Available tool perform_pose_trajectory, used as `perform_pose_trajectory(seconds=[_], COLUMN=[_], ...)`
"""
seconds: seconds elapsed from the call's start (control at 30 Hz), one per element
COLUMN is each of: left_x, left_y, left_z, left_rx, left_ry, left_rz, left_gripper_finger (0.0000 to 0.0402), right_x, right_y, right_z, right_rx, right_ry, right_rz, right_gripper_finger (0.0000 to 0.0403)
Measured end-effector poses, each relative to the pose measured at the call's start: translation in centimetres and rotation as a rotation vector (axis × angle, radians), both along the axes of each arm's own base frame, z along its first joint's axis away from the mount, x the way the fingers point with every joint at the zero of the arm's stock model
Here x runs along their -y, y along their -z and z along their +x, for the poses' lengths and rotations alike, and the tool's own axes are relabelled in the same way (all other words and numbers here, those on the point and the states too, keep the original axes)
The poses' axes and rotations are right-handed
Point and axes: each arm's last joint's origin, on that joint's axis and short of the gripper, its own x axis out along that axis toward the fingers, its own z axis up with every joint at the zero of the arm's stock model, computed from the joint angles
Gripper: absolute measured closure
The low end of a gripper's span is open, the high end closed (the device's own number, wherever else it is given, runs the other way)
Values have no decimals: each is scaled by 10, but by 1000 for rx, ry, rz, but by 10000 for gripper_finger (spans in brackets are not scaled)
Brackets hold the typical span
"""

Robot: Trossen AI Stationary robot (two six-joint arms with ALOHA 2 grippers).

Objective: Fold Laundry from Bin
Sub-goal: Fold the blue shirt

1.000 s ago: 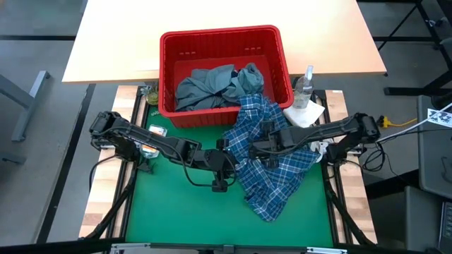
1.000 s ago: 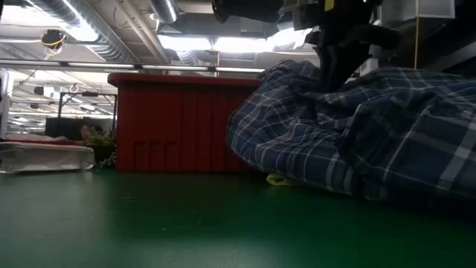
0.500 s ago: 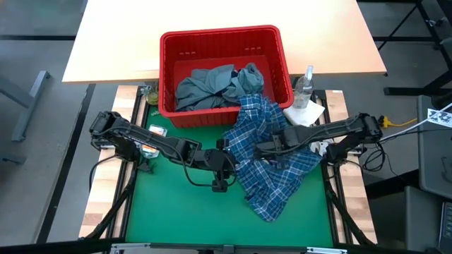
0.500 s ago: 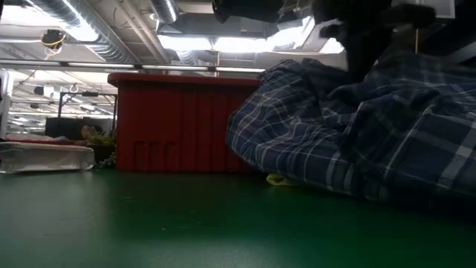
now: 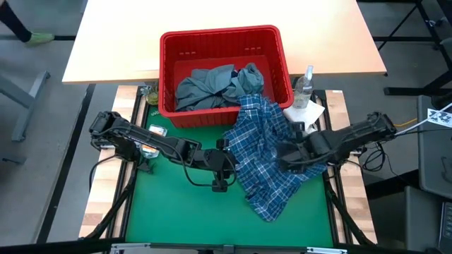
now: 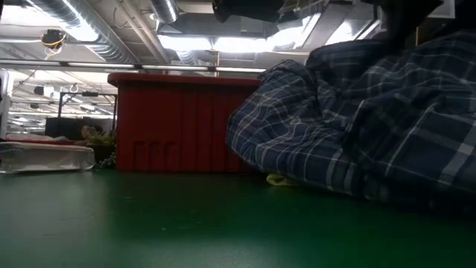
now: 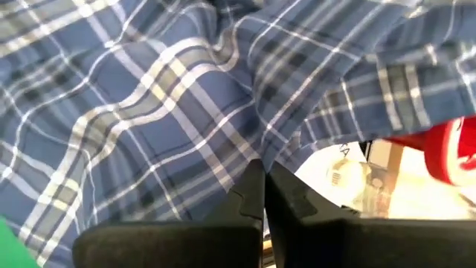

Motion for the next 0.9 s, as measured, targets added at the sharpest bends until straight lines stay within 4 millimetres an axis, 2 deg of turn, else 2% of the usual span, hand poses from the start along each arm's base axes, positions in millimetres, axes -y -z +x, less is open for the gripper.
perform_pose_trajectory(seconds=[0.2,0.5,0.7,0.9], left_x=[0,0,0,0], left_y=[0,0,0,0], left_z=[0,0,0,0], left_rx=[-2,-2,-2,-2], left_ry=[0,0,0,0], left_rz=[0,1,1,1], left_gripper_finger=[273,273,273,273], right_x=[2,4,-4,-15], right_y=[12,28,45,60], right_z=[-34,-87,-107,-121], right_rx=[11,-6,-176,-431], right_ry=[53,133,194,364], right_rz=[32,229,415,587], right_gripper_finger=[402,402,402,402])
